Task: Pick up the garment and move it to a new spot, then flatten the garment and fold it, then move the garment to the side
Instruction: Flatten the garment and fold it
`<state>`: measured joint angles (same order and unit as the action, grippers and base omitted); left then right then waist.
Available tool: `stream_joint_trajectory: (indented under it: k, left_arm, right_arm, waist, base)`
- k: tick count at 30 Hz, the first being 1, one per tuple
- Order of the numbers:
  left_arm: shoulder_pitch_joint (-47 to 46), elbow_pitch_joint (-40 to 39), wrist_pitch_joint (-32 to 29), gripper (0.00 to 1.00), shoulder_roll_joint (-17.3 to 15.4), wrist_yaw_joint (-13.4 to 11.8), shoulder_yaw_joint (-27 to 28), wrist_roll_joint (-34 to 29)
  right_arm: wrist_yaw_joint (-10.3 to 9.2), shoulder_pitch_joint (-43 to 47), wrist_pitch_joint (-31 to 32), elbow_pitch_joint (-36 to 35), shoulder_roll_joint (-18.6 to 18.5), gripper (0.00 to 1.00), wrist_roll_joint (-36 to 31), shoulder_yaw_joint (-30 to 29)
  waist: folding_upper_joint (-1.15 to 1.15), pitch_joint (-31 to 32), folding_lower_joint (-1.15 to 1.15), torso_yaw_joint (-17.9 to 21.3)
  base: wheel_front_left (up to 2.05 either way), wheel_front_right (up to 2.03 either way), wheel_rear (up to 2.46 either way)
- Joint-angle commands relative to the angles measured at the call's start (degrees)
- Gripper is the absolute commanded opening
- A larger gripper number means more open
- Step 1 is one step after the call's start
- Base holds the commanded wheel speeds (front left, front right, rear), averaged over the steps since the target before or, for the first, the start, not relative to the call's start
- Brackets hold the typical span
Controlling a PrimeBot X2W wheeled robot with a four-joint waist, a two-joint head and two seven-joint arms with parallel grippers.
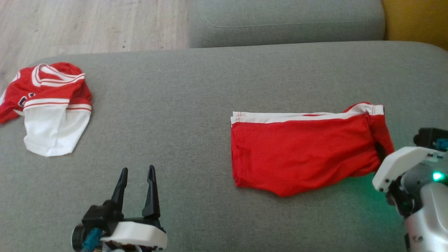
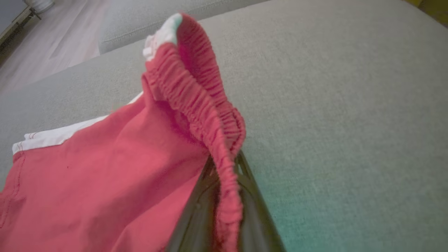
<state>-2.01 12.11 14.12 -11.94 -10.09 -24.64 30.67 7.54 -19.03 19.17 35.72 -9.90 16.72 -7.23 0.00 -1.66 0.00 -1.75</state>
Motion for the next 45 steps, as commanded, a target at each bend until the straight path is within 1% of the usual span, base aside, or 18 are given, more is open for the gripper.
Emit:
stream_joint_trajectory:
  k: [1, 6, 10, 15, 19, 20, 25, 29, 30, 31, 36, 40, 43, 45]
  left_arm:
    - [-1.5, -1.9, 0.0, 1.00, -0.5, -0.4, 1.6, -0.2]
    - [-1.9, -1.8, -0.1, 1.00, -0.5, -0.3, 1.4, -0.1]
    - [-2.3, -2.0, -0.2, 1.00, -0.6, -0.2, 1.1, -0.1]
    - [-2.6, -2.3, -0.2, 1.00, -0.6, -0.2, 1.2, 0.2]
    - [-3.0, -2.4, 0.0, 1.00, -0.4, 0.0, 1.3, 0.4]
    - [-3.1, -2.3, 0.0, 1.00, -0.3, 0.0, 1.3, 0.4]
    - [-3.7, -2.0, 0.2, 1.00, 0.3, 0.4, 1.1, 0.6]
    - [-3.9, -1.6, 0.3, 1.00, 0.6, 0.6, 1.1, 0.6]
    - [-4.0, -1.4, 0.4, 1.00, 0.7, 0.7, 1.1, 0.6]
    - [-4.0, -1.3, 0.4, 1.00, 0.8, 0.8, 1.1, 0.5]
    - [-4.0, -0.8, 0.5, 1.00, 1.2, 0.8, 1.3, 0.5]
    - [-3.7, -0.6, 0.6, 1.00, 1.3, 0.9, 1.6, 0.5]
    - [-3.6, -0.7, 0.7, 1.00, 1.2, 1.0, 1.8, 0.4]
    - [-3.6, -0.8, 0.7, 1.00, 1.2, 1.0, 1.8, 0.4]
  right_arm:
    - [-0.05, -0.4, 0.7, -3.2, 0.4, 0.00, 0.9, 1.5]
    - [-0.05, 0.2, 2.8, -9.2, 3.0, 0.00, 4.5, 5.3]
    - [-0.05, 0.3, 3.9, -14.2, 4.7, 0.00, 7.1, 8.5]
    - [-0.05, -0.1, 4.8, -17.5, 6.5, 0.00, 9.6, 12.1]
    - [-0.05, -1.2, 4.4, -16.2, 6.9, 0.00, 10.0, 14.7]
    - [-0.05, -1.5, 4.1, -15.5, 7.0, 0.00, 11.2, 15.8]
    - [-0.05, -3.9, 1.6, -9.8, 7.0, 0.00, 13.7, 20.2]
    - [-0.05, -5.7, -0.2, -5.6, 7.0, 0.00, 13.6, 22.0]
    - [-0.05, -6.3, -0.7, -4.2, 7.0, 0.16, 13.0, 22.8]
    - [-0.05, -6.9, -1.3, -3.2, 7.0, 1.00, 12.6, 23.7]
    - [-0.05, -8.4, -4.1, -1.7, 7.0, 1.00, 13.1, 28.1]
    - [-0.05, -8.3, -6.2, -3.1, 7.0, 1.00, 12.4, 30.9]
    - [-0.05, -7.8, -7.3, -4.3, 7.0, 1.00, 11.1, 31.9]
    - [-0.05, -7.4, -8.4, -5.2, 7.0, 1.00, 10.2, 31.5]
  waist:
    - [0.00, -0.1, 0.00, 0.5]
    - [0.00, 0.4, 0.00, 0.6]
    - [0.00, 0.8, 0.00, -0.3]
    - [0.00, 0.4, 0.00, -2.0]
    - [0.00, -0.3, 0.00, -3.6]
    - [0.00, -0.4, 0.00, -3.9]
    - [0.00, -1.1, 0.00, -5.8]
    - [0.00, -1.3, 0.00, -6.6]
    - [0.00, -1.3, 0.00, -6.8]
    - [0.00, -1.3, 0.00, -7.0]
    - [0.00, -1.1, 0.00, -7.1]
    - [0.00, -0.6, 0.00, -6.4]
    - [0.00, -0.1, 0.00, -5.5]
    - [0.00, 0.2, 0.00, -4.8]
  base:
    - [0.00, 0.00, 0.00]
    - [0.00, 0.00, 0.00]
    - [0.00, 0.00, 0.00]
    - [0.00, 0.00, 0.00]
    - [0.00, 0.00, 0.00]
    - [0.00, 0.00, 0.00]
    - [0.00, 0.00, 0.00]
    - [0.00, 0.00, 0.00]
    - [0.00, 0.00, 0.00]
    - [0.00, 0.00, 0.00]
    - [0.00, 0.00, 0.00]
    - [0.00, 0.00, 0.00]
    - [0.00, 0.00, 0.00]
    - [0.00, 0.00, 0.00]
